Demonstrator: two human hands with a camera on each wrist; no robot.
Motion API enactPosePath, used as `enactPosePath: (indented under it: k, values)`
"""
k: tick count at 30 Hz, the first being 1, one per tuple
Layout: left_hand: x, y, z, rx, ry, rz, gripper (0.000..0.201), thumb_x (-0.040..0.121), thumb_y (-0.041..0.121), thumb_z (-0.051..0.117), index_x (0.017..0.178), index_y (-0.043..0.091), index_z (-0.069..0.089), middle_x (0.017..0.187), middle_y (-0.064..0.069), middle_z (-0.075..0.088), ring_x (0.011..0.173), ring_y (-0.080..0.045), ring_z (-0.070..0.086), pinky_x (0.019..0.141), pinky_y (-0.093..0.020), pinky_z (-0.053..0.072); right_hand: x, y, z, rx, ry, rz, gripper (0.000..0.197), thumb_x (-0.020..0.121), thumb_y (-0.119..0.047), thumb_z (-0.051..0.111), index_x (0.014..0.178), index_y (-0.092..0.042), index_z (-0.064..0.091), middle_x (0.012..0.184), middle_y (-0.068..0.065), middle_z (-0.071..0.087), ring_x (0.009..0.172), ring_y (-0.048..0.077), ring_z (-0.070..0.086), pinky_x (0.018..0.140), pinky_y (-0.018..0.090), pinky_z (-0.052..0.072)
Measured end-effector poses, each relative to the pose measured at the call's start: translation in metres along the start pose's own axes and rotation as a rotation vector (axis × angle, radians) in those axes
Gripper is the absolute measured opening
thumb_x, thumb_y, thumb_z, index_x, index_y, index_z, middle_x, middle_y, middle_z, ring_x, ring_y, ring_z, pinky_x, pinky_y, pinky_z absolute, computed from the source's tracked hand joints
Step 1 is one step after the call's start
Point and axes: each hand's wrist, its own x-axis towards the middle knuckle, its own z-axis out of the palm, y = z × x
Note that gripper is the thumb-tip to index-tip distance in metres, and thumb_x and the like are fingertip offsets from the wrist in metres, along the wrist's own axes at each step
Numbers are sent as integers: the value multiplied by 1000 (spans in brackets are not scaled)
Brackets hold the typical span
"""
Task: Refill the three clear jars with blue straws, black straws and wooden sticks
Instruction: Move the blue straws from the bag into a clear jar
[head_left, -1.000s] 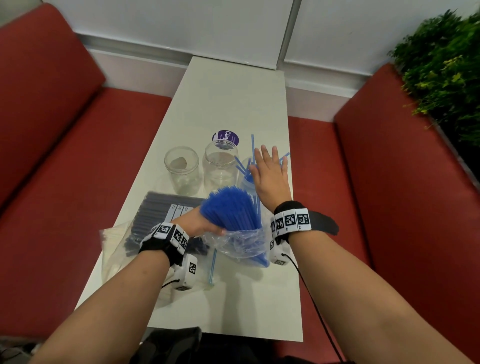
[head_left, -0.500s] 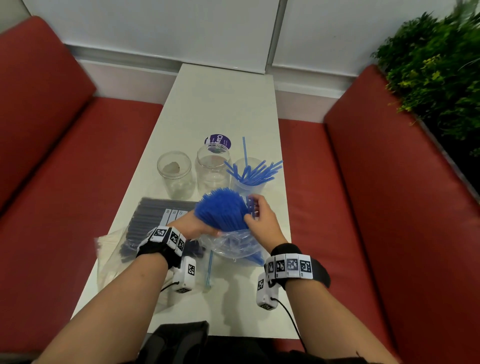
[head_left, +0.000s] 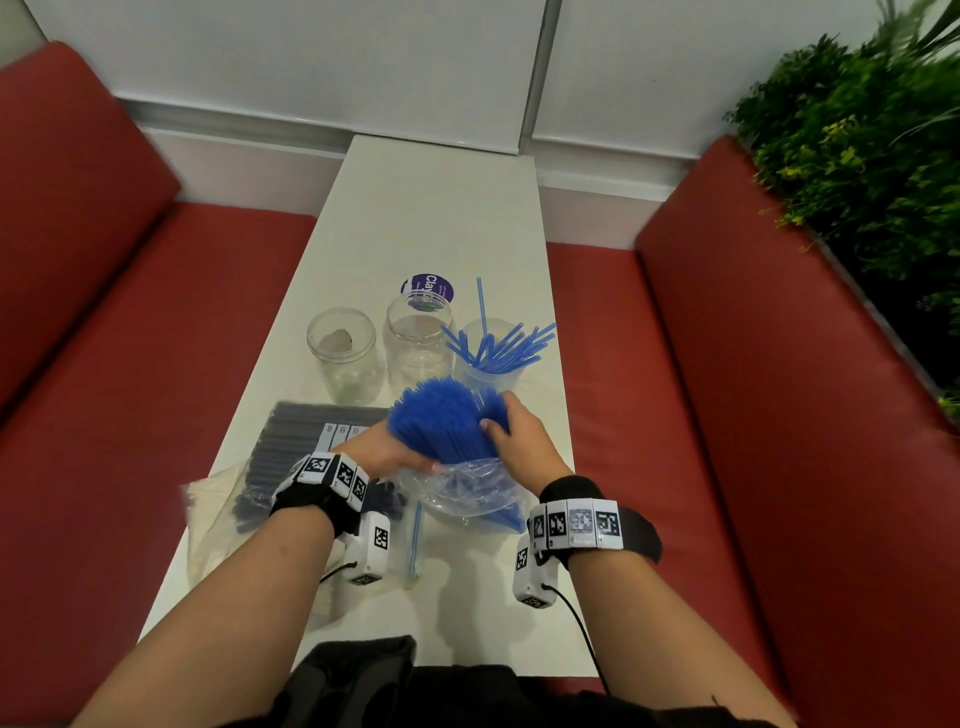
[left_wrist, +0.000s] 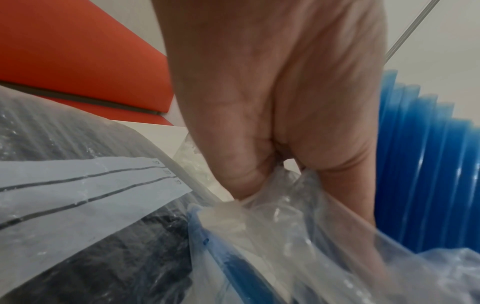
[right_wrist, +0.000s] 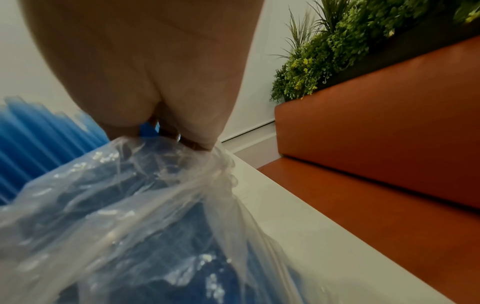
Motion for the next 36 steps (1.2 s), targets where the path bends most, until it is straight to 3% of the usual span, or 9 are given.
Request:
enactPosePath:
  k: [3,6,10,15,17,19,23,28,36]
  values:
    - [4,1,3,43,25,-14,46,67,17,89,98,39,65,93,13,72,82,8,67,70,-16,47,-1,-3,0,28,18,38,13,106,-19,47,115,-25,40,111,2,59,102,19,57,83,29,42]
    - [7,6,6,165,66,-54,41,73,17,86,90,40,56,89,16,60,76,3,59,59,-11,40,1,-6,0,84,75,27,15,107,-20,44,121,-22,39,108,3,60,98,19,59,74,25,43]
    - [11,7,7,243,30,-46,38,76,15,83,88,39,56,89,14,58,74,4,58,52,-9,42,2,-7,3,170,61,19,20,107,-20,46,126,-21,49,114,-2,61,107,17,58,83,27,44]
    - [5,3,3,105,20,-31,42,72,16,87,94,40,60,84,17,69,77,9,62,57,-7,45,7,-24,-8,304,180,-22,9,104,-26,56,97,-22,60,86,-11,63,80,6,58,79,27,49]
    - [3,-1,1,11,-4,-3,49,68,13,89,102,38,64,94,20,74,91,5,66,74,-15,52,13,-39,-20,334,242,-38,19,99,-35,63,88,-20,59,69,-16,60,63,2,55,65,20,48]
    - [1,-1,1,-26,-6,5,52,67,10,89,106,35,65,102,10,73,101,-5,65,83,-25,53,19,-60,-34,359,251,-78,31,96,-44,66,83,-16,58,62,-12,57,56,5,52,59,19,46]
    - [2,-2,0,-82,-51,33,52,68,5,88,106,31,63,94,20,75,89,2,70,64,-10,53,29,-107,-68,445,270,-234,37,92,-50,68,69,-23,57,56,-2,55,53,15,50,57,27,46]
    - [-1,-2,-1,-120,-41,19,53,67,6,90,103,32,62,89,33,71,83,15,66,60,-3,50,44,-155,-114,570,376,-384,37,91,-47,72,61,-30,58,53,-3,49,52,20,44,56,35,40]
    - [0,-3,-1,-58,-18,-6,47,68,15,90,97,39,63,85,30,72,83,12,67,77,-17,49,72,-173,-129,729,614,-416,35,89,-37,75,63,-27,53,55,1,47,55,19,41,59,36,38]
